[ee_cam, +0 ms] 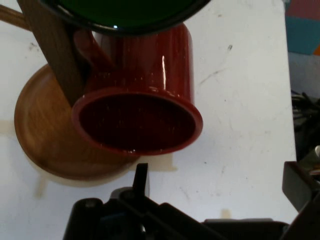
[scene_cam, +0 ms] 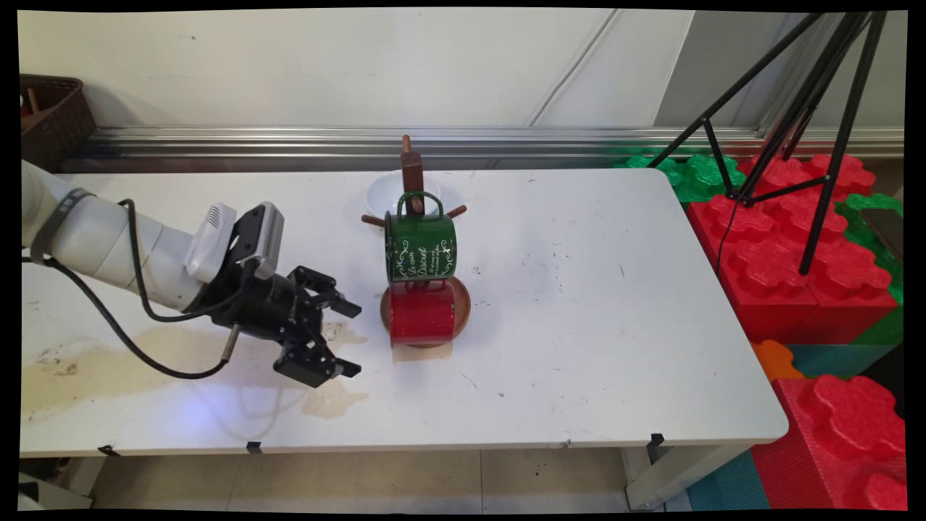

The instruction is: Pick up the red mug from the rack

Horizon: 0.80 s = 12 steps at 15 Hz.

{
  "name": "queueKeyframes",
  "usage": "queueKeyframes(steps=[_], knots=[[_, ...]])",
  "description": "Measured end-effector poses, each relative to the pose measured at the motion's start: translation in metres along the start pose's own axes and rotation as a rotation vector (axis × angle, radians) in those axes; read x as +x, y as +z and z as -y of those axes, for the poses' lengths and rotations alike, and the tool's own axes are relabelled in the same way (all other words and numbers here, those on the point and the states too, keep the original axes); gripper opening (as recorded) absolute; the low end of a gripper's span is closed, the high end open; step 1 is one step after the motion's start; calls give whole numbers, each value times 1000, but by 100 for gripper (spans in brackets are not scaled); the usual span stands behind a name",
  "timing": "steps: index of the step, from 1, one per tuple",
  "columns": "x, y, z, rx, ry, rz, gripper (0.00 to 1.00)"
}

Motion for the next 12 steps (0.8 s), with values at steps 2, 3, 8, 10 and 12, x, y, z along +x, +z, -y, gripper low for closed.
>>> queueKeyframes(steps=[2, 3, 8, 10, 12], knots=[[0, 3, -1, 7, -2, -12, 100], [0, 5, -2, 10, -3, -18, 100], [0, 12, -5, 20, -11, -43, 100], [-1, 14, -6, 25, -18, -52, 100], [-2, 15, -7, 31, -29, -61, 100]])
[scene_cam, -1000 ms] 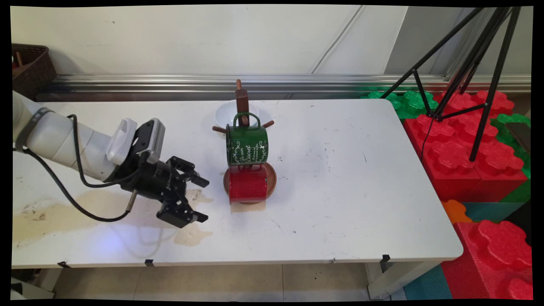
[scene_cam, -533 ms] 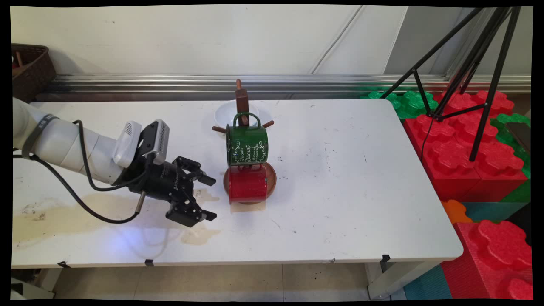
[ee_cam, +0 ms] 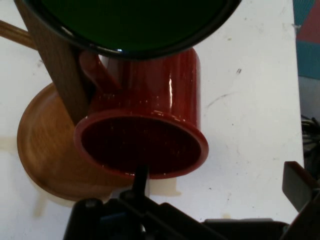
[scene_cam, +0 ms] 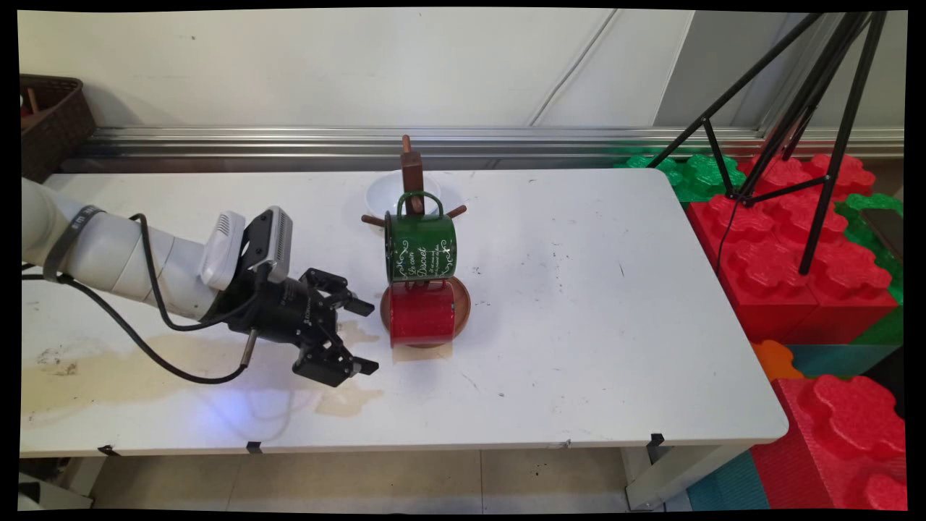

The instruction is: Pick up the red mug from the rack

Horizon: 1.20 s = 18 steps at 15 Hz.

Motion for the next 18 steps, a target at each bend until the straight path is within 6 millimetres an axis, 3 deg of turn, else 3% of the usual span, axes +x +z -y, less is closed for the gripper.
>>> queueKeyframes(steps=[18], knots=[[-7, 5, -6, 11, -67, -70, 100]])
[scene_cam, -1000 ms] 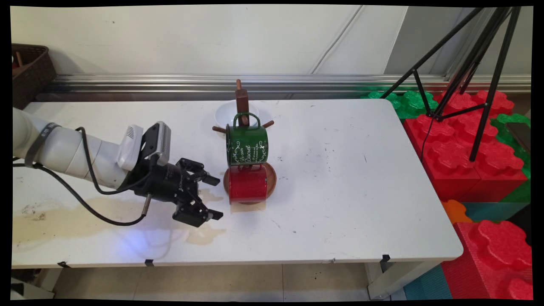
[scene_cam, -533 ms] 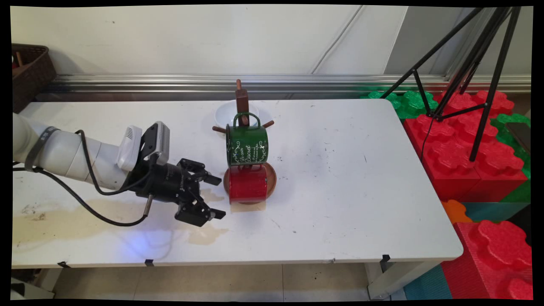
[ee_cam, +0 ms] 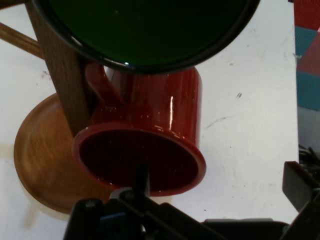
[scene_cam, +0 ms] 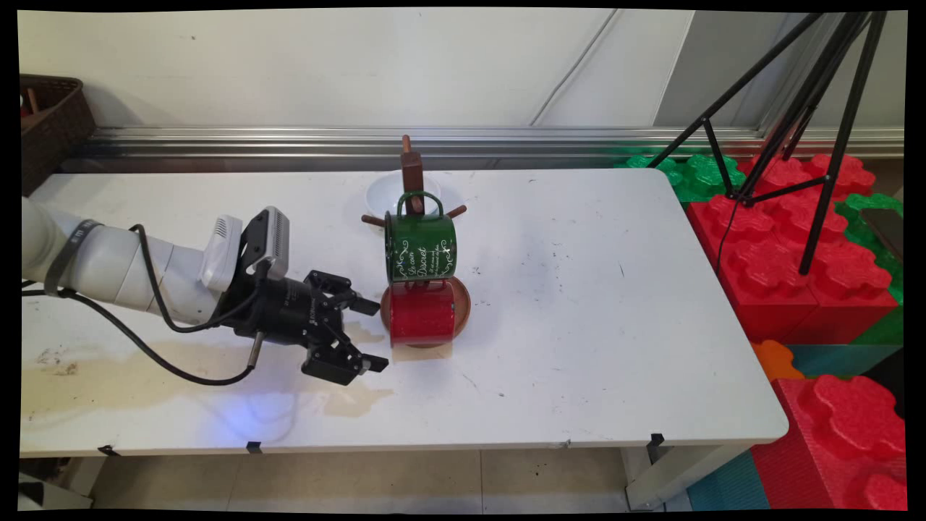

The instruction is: Pick up the red mug from the rack

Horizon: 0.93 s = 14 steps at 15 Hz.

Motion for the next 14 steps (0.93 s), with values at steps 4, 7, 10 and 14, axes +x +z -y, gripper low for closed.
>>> queueKeyframes(steps=[4, 7, 10, 14], knots=[[-3, 0, -2, -1, -24, -12, 100], [-4, 0, -3, 1, -33, -18, 100], [-4, 1, -3, 5, -38, -23, 100], [-5, 3, -3, 11, -32, -14, 100]])
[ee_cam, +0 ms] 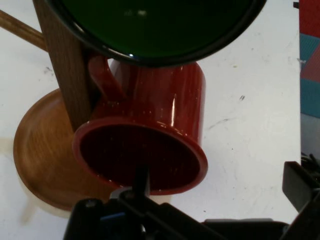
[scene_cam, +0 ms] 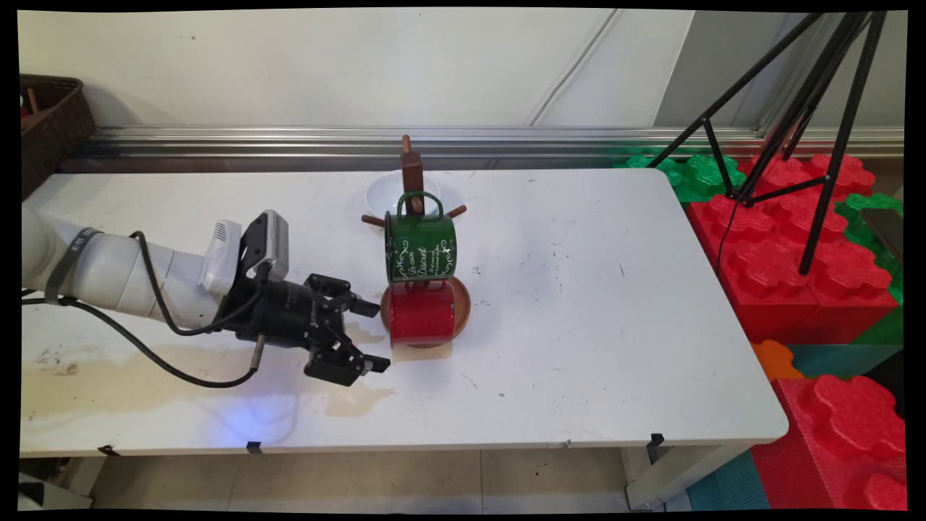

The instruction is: Pick up the red mug from the rack

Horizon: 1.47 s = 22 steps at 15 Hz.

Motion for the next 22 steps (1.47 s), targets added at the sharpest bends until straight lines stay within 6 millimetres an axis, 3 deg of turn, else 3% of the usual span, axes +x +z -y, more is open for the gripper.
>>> queueKeyframes(steps=[22], knots=[[8, 18, -6, 0, 75, 19, 100]])
